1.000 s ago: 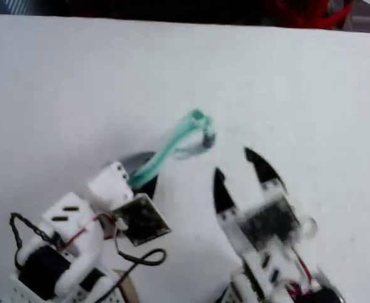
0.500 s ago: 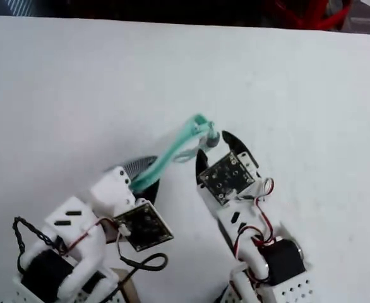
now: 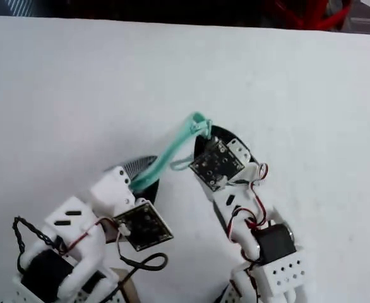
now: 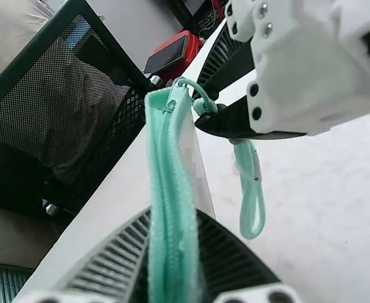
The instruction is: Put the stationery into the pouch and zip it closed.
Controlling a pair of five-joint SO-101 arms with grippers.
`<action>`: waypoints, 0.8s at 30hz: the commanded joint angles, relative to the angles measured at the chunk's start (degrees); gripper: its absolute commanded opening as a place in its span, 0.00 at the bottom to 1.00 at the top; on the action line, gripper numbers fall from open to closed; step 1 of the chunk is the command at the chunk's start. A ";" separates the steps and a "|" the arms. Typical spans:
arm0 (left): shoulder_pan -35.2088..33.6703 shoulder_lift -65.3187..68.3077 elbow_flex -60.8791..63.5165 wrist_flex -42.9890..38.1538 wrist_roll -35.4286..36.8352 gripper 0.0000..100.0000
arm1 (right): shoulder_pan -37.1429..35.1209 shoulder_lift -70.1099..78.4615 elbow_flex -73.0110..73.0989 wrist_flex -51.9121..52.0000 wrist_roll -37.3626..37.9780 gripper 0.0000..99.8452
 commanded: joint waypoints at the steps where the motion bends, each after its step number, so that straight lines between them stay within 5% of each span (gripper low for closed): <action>1: 0.31 0.57 1.93 0.00 0.79 0.02 | -0.66 -2.07 -0.26 -0.75 0.26 0.02; 11: 0.31 0.57 2.64 -0.09 0.79 0.02 | -0.40 -21.32 7.91 -0.92 0.18 0.02; 15: 0.13 0.57 2.64 0.09 0.79 0.02 | 5.49 -26.15 11.16 -3.82 -3.87 0.02; 24: 0.13 0.57 2.64 0.35 0.88 0.02 | 11.82 -15.25 11.78 -14.46 -7.82 0.02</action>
